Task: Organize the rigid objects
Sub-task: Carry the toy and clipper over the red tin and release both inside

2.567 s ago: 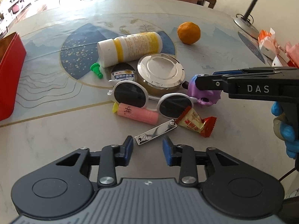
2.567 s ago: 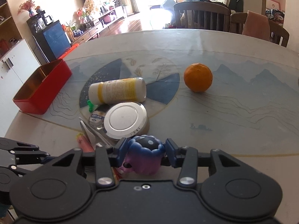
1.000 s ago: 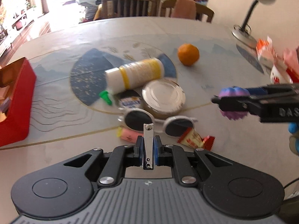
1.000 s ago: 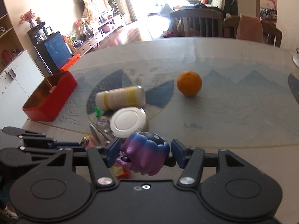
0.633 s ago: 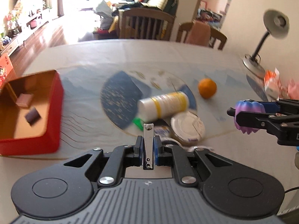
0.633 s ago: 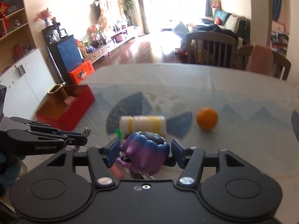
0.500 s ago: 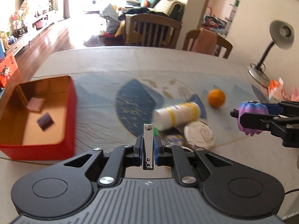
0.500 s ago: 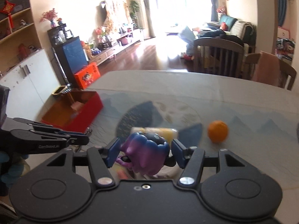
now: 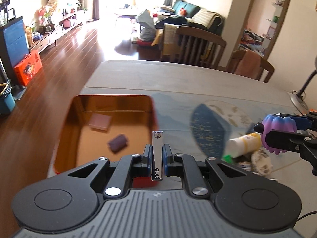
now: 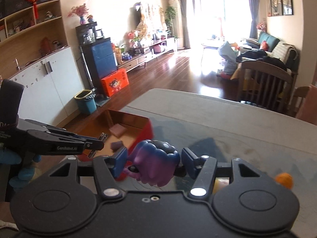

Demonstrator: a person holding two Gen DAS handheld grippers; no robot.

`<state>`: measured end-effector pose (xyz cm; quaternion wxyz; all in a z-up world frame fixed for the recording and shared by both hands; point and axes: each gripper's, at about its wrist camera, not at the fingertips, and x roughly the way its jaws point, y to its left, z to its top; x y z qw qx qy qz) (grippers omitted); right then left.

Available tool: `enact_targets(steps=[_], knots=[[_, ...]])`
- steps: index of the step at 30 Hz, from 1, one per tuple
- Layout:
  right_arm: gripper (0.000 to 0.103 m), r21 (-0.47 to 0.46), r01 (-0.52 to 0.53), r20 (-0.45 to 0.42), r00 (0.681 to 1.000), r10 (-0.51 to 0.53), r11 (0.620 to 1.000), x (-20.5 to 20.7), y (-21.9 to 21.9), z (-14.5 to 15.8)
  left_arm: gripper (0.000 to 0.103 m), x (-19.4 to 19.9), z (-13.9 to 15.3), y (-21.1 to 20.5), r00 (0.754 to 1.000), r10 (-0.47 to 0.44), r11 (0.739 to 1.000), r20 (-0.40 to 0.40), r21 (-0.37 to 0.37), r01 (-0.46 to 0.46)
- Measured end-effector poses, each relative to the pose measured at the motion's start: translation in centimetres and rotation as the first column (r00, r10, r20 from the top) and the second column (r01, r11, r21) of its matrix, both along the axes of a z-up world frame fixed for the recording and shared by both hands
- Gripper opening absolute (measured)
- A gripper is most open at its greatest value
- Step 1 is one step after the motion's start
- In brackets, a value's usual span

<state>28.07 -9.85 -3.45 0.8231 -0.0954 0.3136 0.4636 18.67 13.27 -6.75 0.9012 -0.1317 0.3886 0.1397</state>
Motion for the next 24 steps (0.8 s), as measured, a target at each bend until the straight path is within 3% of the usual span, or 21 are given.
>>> enact_targets(steps=[12, 24], knots=[[0.06, -0.073, -0.057, 0.031, 0.998, 0.06, 0.996, -0.2, 11.6, -1.8, 0.011, 0.4, -3.0, 9.2, 0.997, 0.014, 1.0, -0.076, 0.004, -0.013], [0.059, -0.235, -0.123, 0.117, 0.981, 0.153, 0.964, 1.5, 19.7, -6.8, 0.011, 3.5, -6.0, 12.9, 0.989, -0.04, 0.999, -0.144, 0.026, 0.045]])
